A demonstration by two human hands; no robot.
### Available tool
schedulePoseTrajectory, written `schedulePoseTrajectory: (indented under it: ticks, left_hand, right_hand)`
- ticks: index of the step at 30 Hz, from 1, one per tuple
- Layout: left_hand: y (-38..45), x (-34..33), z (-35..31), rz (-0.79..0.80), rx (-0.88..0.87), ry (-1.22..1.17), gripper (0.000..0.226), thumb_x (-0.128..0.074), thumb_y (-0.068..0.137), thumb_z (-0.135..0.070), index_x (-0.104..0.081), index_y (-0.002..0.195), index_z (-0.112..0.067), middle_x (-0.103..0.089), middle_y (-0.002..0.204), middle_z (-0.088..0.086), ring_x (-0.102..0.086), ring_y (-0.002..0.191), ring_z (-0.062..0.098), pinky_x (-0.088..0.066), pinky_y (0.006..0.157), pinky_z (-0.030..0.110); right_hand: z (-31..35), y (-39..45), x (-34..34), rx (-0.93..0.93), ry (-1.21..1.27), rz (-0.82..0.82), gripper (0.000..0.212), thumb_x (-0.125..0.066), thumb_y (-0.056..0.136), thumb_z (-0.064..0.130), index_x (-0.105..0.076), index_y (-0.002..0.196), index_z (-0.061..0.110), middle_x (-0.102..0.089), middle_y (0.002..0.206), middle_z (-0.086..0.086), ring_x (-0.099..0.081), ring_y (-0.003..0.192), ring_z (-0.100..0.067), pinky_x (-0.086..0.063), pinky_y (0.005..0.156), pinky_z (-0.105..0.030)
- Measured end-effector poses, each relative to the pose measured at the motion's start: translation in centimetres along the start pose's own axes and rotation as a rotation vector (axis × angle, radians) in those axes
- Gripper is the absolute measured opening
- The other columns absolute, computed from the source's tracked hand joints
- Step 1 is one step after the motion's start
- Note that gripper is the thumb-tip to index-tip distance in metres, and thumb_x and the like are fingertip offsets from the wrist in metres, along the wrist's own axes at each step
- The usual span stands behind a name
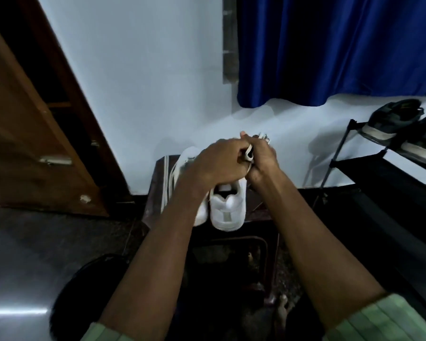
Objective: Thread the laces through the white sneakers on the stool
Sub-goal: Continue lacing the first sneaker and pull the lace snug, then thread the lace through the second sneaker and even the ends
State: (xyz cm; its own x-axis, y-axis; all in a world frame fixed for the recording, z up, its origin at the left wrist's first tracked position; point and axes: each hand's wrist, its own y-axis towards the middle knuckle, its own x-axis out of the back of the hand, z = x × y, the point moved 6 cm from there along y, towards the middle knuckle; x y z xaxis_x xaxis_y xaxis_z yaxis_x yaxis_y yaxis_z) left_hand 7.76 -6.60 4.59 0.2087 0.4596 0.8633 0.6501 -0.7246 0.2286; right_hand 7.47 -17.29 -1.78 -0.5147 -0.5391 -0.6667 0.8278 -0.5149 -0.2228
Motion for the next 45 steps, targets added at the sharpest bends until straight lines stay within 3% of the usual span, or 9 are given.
schedulePoseTrajectory:
  ticks: [3, 8, 14, 19, 24, 29, 33, 38, 45]
  left_hand:
    - [-4.7, 3.1, 3.4, -0.128, 0.021, -0.392, 0.038, -0.081, 0.086, -0.023, -0.067, 0.121, -0.028, -0.069, 0.105, -0.008, -0.068, 0.077, 0.006, -0.051, 0.079, 0.021]
    - [-13.3, 4.4, 9.4, -0.273, 0.082, -0.46, 0.08, -0.092, 0.075, -0.025, -0.051, 0.142, -0.034, -0.065, 0.118, -0.005, -0.069, 0.102, 0.01, -0.062, 0.087, 0.037]
    - [-23.1, 6.9, 18.1, -0.627, 0.395, -0.412, 0.037, -0.085, 0.08, -0.014, -0.075, 0.112, -0.031, -0.072, 0.076, -0.014, -0.071, 0.066, 0.008, -0.057, 0.063, 0.033]
    - [-30.4, 6.9, 24.5, -0.581, 0.875, 0.075, 0.016, -0.071, 0.086, -0.046, -0.07, 0.095, -0.033, -0.072, 0.087, -0.011, -0.07, 0.087, 0.021, -0.057, 0.075, 0.037]
    - [-35.4, -0.1, 31.9, -0.497, 1.041, -0.36, 0.018, -0.07, 0.079, -0.031, -0.081, 0.094, -0.031, -0.077, 0.087, -0.003, -0.075, 0.088, 0.022, -0.059, 0.079, 0.034]
    - [-41.6, -8.2, 36.2, -0.993, 1.48, -0.942, 0.026, -0.064, 0.091, -0.001, -0.075, 0.107, -0.019, -0.065, 0.07, 0.001, -0.052, 0.053, 0.013, -0.042, 0.042, 0.016]
    - [-43.8, -11.7, 38.8, -1.128, 1.577, -0.9, 0.028, -0.056, 0.096, 0.0, -0.074, 0.112, -0.013, -0.062, 0.068, 0.001, -0.049, 0.052, 0.012, -0.038, 0.042, 0.017]
    - [-43.5, -13.9, 41.7, -1.075, 1.566, -0.892, 0.027, -0.052, 0.097, 0.006, -0.071, 0.111, -0.006, -0.064, 0.073, 0.004, -0.056, 0.059, 0.012, -0.044, 0.049, 0.017]
    - [-40.8, -16.7, 41.3, -0.917, 1.591, -0.953, 0.026, -0.054, 0.1, 0.0, -0.073, 0.096, -0.018, -0.072, 0.086, 0.003, -0.065, 0.073, 0.014, -0.05, 0.059, 0.024]
  right_hand:
    - [-2.4, -1.9, -3.6, -0.117, 0.116, 0.102, 0.024, -0.049, 0.101, -0.01, -0.056, 0.087, 0.008, -0.069, 0.082, -0.013, -0.068, 0.063, -0.023, -0.06, 0.063, -0.041]
    - [-9.9, -5.4, -8.4, -0.193, 0.091, 0.24, 0.038, -0.042, 0.102, -0.011, -0.059, 0.117, 0.02, -0.064, 0.091, -0.011, -0.068, 0.059, -0.022, -0.059, 0.053, -0.035]
    - [-24.5, -9.8, -13.4, -0.493, -0.102, 0.388, 0.023, -0.045, 0.093, -0.002, -0.06, 0.088, 0.016, -0.06, 0.073, -0.01, -0.062, 0.064, -0.023, -0.05, 0.063, -0.035]
    - [-35.1, -14.2, -15.5, -0.837, 0.008, 0.473, 0.025, -0.064, 0.083, 0.031, -0.057, 0.081, 0.007, -0.061, 0.073, -0.009, -0.062, 0.065, -0.026, -0.054, 0.065, -0.032]
    - [-44.7, -12.1, -10.6, -0.717, -0.522, 0.283, 0.015, -0.06, 0.105, 0.01, -0.065, 0.091, 0.007, -0.065, 0.08, -0.008, -0.064, 0.056, -0.013, -0.053, 0.047, -0.026]
    - [-50.3, -8.7, -4.0, -0.617, -0.961, 0.29, 0.035, -0.056, 0.102, -0.003, -0.057, 0.137, 0.002, -0.064, 0.11, -0.007, -0.061, 0.071, -0.02, -0.044, 0.05, -0.028]
    - [-54.2, -7.8, -2.5, -0.625, -1.121, 0.458, 0.054, -0.054, 0.104, -0.001, -0.034, 0.155, -0.005, -0.056, 0.142, -0.009, -0.063, 0.09, -0.02, -0.047, 0.047, -0.017]
    - [-57.2, -6.3, -0.6, -0.651, -1.381, 0.553, 0.07, -0.061, 0.101, 0.009, -0.025, 0.162, 0.01, -0.042, 0.158, -0.015, -0.05, 0.135, -0.031, -0.05, 0.1, -0.037]
    - [-55.2, -5.5, -0.2, -0.488, -1.571, 0.573, 0.043, -0.058, 0.098, 0.002, -0.055, 0.14, 0.012, -0.061, 0.134, -0.012, -0.061, 0.116, -0.031, -0.053, 0.092, -0.039]
